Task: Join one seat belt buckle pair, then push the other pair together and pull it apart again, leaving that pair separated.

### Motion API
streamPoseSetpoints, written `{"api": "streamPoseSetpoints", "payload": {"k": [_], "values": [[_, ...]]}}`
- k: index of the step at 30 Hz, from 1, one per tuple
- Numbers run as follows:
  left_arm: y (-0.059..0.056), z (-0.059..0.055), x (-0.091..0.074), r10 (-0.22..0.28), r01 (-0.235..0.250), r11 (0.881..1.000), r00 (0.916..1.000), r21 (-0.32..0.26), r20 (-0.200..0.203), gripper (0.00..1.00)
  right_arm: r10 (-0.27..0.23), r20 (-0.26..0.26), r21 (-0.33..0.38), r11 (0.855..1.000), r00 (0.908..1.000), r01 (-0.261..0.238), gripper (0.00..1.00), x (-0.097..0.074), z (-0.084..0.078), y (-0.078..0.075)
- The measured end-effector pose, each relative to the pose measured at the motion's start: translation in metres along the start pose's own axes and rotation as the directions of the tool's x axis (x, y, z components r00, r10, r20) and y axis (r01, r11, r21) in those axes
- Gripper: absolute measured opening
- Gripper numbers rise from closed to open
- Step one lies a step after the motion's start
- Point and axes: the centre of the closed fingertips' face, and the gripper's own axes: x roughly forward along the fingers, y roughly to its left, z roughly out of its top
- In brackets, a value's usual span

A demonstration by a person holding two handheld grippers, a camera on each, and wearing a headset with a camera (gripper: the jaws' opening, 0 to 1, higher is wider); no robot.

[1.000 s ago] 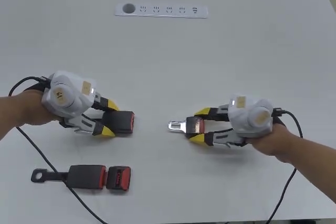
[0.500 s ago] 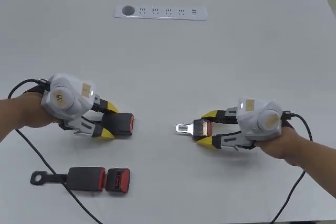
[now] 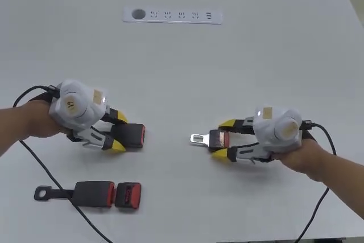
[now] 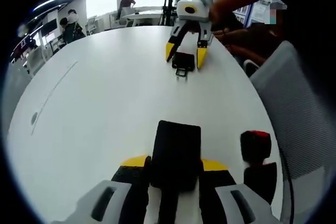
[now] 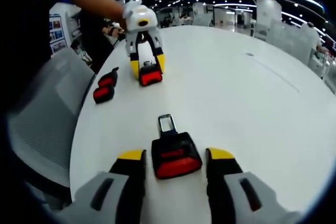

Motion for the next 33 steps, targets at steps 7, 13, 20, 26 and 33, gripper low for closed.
{"api": "streamPoseSetpoints", "payload": {"k": [7,13,20,26,33], "values": [[0.0,0.005,-0.018,0.076,-0.071,0.991,0.9962,-0.113,0.042,0.63,-0.104,0.054,0.065,0.993,0.9931,0.101,0.74,-0.002,0.011,-0.002],[0.013,0.018,-0.042,0.268,-0.209,0.931,0.9481,-0.299,0.171,0.71,-0.185,0.082,0.119,0.978,0.9794,0.174,0.81,-0.005,0.018,0.0],[0.005,0.011,-0.061,0.432,-0.315,0.842,0.8799,-0.438,0.198,0.89,-0.306,0.112,0.183,0.941,0.9455,0.283,0.92,-0.011,0.03,0.006],[-0.013,0.008,-0.07,0.516,-0.346,0.779,0.8267,-0.523,0.223,0.96,-0.376,0.124,0.21,0.914,0.9184,0.346,0.94,-0.017,0.035,0.02],[-0.039,0.005,-0.082,0.541,-0.363,0.776,0.8027,-0.516,0.25,0.96,-0.396,0.138,0.206,0.908,0.9079,0.365,0.96,-0.027,0.036,0.041]]}}
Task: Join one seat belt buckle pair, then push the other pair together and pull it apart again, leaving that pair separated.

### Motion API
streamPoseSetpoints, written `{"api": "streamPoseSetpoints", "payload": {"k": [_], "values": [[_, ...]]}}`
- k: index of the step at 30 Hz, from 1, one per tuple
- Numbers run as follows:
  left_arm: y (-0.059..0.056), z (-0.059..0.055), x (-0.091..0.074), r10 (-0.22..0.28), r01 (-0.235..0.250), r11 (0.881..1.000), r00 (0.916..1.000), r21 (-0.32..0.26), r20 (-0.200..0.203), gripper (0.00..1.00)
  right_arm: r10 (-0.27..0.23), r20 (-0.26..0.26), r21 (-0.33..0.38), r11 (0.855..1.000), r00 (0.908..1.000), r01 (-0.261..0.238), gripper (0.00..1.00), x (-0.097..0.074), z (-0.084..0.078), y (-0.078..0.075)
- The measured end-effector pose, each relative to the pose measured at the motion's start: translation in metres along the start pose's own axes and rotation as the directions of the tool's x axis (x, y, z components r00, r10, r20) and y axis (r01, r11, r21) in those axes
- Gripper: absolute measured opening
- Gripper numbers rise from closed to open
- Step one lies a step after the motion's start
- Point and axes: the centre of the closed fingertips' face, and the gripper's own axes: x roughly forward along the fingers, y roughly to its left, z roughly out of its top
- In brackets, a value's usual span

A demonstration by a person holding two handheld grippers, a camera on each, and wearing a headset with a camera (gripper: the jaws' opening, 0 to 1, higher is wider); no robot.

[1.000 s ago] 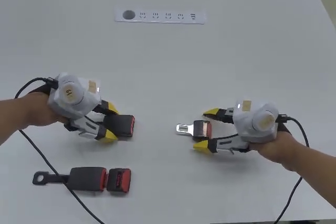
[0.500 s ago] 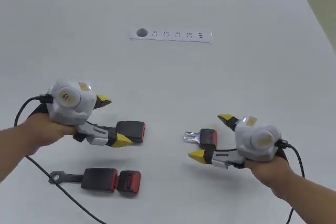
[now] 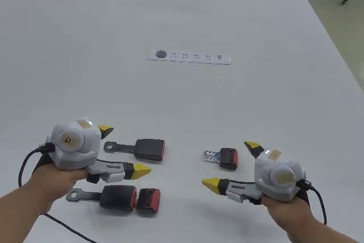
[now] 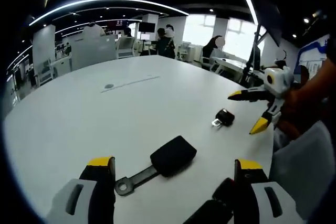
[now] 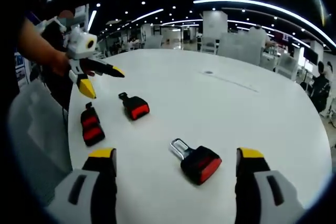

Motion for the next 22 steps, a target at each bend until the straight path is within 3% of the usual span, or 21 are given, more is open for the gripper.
{"api": "streamPoseSetpoints", "payload": {"k": [5,9,18,22], "values": [[-0.003,-0.003,-0.021,-0.022,0.021,0.999,0.9995,0.042,0.022,0.98,0.004,0.018,-0.03,1.0,0.9998,-0.004,0.97,-0.015,-0.002,0.01],[-0.005,-0.011,-0.036,-0.027,0.027,0.997,0.9996,0.076,0.005,0.99,0.003,0.016,-0.05,0.999,0.9999,-0.002,0.98,-0.025,-0.004,0.016],[-0.008,-0.022,-0.066,-0.013,0.011,0.997,0.9995,0.072,0.03,1.0,-0.007,0.033,-0.052,0.999,0.9994,0.008,1.0,-0.042,-0.003,0.02],[-0.002,-0.021,-0.074,0.003,-0.006,0.998,0.9989,0.064,0.046,1.0,0.007,0.035,-0.048,0.999,0.9994,-0.005,1.0,-0.048,-0.005,0.024]]}}
